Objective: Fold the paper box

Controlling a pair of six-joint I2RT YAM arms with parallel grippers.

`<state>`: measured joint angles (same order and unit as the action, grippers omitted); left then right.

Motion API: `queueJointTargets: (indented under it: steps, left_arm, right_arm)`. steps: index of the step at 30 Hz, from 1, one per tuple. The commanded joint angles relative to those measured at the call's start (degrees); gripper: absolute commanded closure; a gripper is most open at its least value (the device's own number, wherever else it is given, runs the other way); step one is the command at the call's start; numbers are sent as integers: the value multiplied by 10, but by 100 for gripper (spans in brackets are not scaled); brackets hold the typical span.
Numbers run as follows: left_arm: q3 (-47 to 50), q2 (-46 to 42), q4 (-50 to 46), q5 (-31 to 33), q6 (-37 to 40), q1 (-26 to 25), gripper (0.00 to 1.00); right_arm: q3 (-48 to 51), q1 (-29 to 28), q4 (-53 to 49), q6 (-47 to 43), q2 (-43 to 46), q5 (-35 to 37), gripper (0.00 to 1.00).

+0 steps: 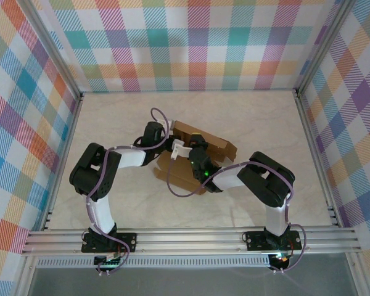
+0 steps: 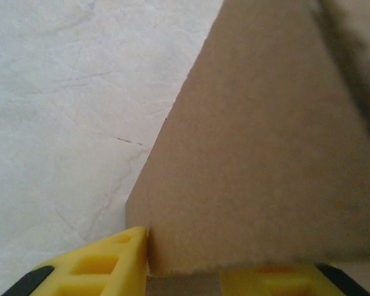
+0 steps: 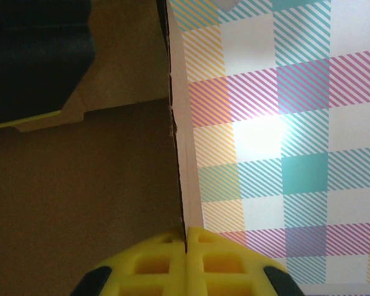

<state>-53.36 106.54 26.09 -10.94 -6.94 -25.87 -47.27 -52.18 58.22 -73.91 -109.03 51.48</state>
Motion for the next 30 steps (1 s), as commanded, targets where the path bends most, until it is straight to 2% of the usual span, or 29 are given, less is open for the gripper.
queueJointTargets:
  steps: [1, 4, 5, 10, 20, 23, 25, 30]
  left_arm:
    - [9, -20, 42, -20, 31, -20, 73]
    - [10, -17, 47, -23, 29, -20, 75]
    - [9, -16, 44, -24, 29, -21, 79]
    - [5, -14, 39, -29, 23, -22, 88]
    - [-6, -14, 19, -22, 6, -22, 100]
    - [-5, -11, 17, -19, 13, -22, 100]
    - [-4, -10, 14, -18, 21, -23, 100]
    - [-9, -10, -4, -12, 36, -23, 100]
  right_arm:
    - [1, -13, -75, 32, -24, -41, 100]
    - [-1, -13, -83, 37, -25, -42, 100]
    - [-3, -13, -83, 38, -26, -42, 100]
    - [-2, -13, -86, 44, -25, -41, 100]
    - [-5, -13, -86, 51, -21, -37, 99]
    - [-8, -13, -95, 69, -9, -38, 88]
    - [-8, -13, -113, 93, 10, -41, 74]
    - [-18, -13, -216, 183, 68, -62, 49]
